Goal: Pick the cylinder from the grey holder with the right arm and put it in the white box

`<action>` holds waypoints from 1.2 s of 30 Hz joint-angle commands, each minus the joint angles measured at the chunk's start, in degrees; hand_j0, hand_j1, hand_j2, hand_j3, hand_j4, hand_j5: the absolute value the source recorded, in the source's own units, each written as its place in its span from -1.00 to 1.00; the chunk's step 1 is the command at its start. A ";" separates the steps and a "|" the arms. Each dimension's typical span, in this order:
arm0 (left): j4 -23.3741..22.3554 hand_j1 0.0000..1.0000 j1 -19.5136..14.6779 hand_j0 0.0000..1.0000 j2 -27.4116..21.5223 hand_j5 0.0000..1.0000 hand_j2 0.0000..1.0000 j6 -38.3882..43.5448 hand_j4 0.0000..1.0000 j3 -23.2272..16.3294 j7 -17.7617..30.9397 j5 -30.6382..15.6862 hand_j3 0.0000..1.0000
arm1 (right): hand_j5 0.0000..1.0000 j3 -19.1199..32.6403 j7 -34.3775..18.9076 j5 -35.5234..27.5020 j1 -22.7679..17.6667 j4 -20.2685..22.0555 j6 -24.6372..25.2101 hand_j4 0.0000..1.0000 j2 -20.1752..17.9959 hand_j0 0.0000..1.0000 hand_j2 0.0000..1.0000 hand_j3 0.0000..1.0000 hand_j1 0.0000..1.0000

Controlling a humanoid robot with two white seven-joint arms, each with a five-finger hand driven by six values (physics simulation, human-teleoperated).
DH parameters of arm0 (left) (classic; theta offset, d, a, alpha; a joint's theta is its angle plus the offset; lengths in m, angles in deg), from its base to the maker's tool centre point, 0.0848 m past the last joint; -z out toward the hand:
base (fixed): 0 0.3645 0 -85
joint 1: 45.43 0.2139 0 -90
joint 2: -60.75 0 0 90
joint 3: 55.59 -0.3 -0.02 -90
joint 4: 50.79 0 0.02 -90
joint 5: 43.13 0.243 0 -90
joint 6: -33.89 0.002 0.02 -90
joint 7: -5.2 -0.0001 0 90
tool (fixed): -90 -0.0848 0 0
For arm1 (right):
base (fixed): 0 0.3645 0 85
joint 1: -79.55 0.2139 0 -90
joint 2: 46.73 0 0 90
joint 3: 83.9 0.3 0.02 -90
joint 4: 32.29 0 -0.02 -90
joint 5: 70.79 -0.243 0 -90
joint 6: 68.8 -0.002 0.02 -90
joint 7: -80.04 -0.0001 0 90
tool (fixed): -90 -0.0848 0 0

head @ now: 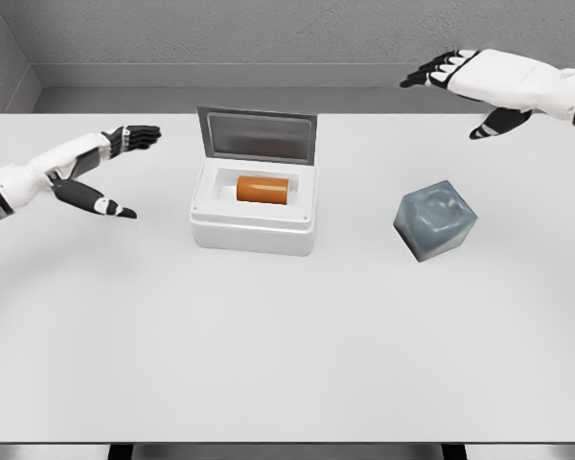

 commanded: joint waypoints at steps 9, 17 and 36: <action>-13.04 1.00 -4.74 1.00 14.78 1.00 1.00 3.86 1.00 8.38 0.74 -4.07 1.00 | 1.00 -1.13 0.03 0.31 -1.41 -3.42 0.18 1.00 -0.13 1.00 1.00 1.00 1.00; -16.29 1.00 -3.95 1.00 18.56 1.00 1.00 2.90 1.00 8.38 0.74 3.32 1.00 | 1.00 -1.05 0.03 0.31 -1.32 -3.42 0.18 1.00 0.31 1.00 1.00 1.00 1.00; -11.99 1.00 -2.54 1.00 17.51 1.00 1.00 1.93 1.00 8.47 0.74 2.62 1.00 | 1.00 -1.05 0.03 0.40 -1.23 -3.42 0.18 1.00 0.13 1.00 1.00 1.00 1.00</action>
